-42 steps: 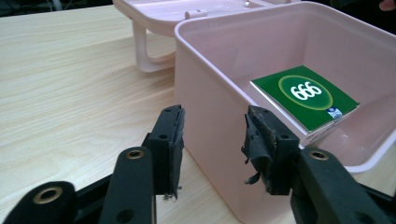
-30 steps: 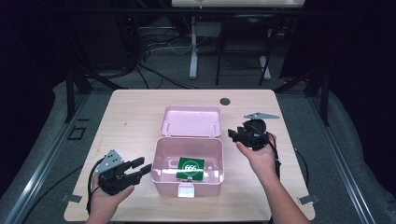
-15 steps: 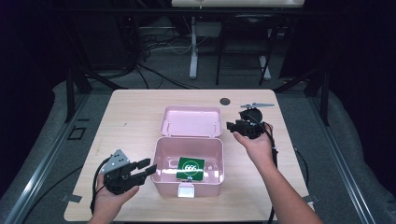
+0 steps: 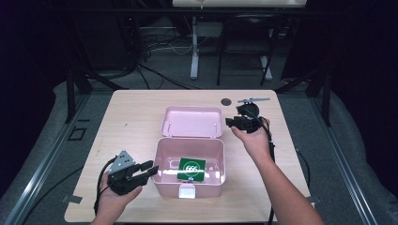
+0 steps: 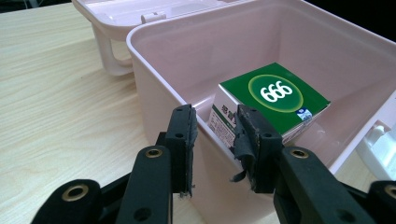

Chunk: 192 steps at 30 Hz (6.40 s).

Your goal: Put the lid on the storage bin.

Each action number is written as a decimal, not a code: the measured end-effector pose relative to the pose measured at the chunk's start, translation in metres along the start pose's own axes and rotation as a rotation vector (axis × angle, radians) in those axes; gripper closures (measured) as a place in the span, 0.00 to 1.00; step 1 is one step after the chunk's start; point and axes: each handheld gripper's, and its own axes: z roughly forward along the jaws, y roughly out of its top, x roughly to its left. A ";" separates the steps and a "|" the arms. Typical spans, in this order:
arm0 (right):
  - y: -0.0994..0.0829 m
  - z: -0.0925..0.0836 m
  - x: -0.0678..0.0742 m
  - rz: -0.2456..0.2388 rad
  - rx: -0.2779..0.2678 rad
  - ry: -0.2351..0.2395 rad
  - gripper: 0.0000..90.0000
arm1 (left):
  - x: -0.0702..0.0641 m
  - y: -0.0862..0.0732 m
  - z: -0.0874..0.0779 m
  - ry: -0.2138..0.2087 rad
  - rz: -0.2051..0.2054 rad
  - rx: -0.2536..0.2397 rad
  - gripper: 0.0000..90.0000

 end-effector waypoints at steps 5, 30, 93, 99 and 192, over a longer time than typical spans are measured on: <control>0.005 0.005 0.002 0.001 0.005 -0.007 0.69 | 0.000 0.001 0.000 0.002 0.002 -0.001 0.75; 0.024 0.032 0.006 0.041 0.076 -0.030 0.74 | 0.000 0.000 0.000 0.003 -0.004 -0.017 0.78; 0.024 0.077 0.010 0.132 0.147 -0.099 0.92 | 0.000 -0.001 0.001 0.005 -0.011 -0.024 0.77; 0.026 0.069 0.012 0.119 0.112 -0.104 0.93 | 0.000 -0.001 0.002 0.006 -0.013 -0.025 0.77; -0.006 -0.062 0.046 -0.089 -0.209 0.028 0.96 | -0.001 0.000 0.004 0.021 -0.015 -0.027 0.78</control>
